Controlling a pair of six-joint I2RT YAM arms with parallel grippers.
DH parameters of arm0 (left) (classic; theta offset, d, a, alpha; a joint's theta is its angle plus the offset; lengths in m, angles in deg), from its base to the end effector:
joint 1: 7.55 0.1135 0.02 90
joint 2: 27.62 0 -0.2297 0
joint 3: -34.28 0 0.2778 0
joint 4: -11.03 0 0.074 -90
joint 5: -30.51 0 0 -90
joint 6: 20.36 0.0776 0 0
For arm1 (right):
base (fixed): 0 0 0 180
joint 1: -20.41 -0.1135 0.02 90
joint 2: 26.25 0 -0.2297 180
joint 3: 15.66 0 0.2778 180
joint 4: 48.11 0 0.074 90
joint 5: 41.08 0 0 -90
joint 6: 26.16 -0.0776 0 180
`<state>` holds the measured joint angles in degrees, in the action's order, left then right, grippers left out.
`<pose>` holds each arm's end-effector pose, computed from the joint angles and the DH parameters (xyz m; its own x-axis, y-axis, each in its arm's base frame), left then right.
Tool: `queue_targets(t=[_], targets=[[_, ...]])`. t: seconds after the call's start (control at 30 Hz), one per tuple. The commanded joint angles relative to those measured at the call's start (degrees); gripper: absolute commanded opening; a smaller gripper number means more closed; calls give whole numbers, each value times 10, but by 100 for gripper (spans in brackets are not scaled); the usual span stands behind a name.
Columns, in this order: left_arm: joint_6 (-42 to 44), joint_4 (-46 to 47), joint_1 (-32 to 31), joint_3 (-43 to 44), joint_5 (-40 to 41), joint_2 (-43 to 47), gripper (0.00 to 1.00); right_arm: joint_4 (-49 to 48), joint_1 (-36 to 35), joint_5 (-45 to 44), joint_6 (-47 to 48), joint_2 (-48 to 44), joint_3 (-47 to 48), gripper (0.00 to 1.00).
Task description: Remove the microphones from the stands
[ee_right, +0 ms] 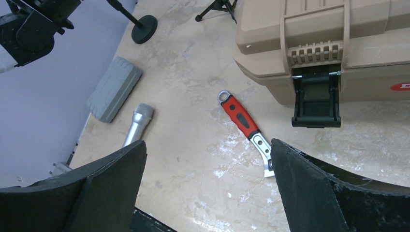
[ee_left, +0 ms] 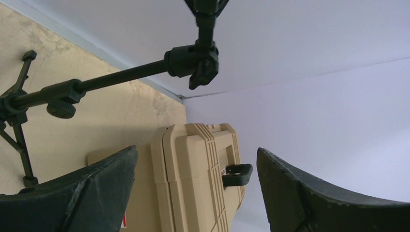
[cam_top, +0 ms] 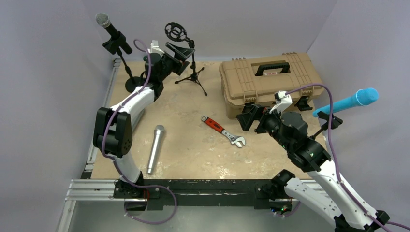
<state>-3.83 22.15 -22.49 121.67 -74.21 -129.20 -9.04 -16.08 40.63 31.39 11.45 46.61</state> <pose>0.4628 -0.1439 0.2624 -0.4888 -0.8292 -0.2711 0.0911 0.2605 -0.9612 0.1971 0.1319 0.3317 -0.4254 0.3458 -0.8364 -0.2939 0.8213 0.4890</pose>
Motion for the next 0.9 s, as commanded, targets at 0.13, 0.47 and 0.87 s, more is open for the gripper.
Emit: queue_targets(t=[0.13, 0.47, 0.87], targets=[[260, -53, -7, 7, 83, 37, 81, 1, -2, -13, -10, -1, 24, 99], [505, -34, -43, 17, 176, -47, 82, 1, -3, -13, -12, 10, 22, 99], [390, 32, -40, 79, 135, -157, 62, 27, -3, -22, -17, 4, 30, 99]])
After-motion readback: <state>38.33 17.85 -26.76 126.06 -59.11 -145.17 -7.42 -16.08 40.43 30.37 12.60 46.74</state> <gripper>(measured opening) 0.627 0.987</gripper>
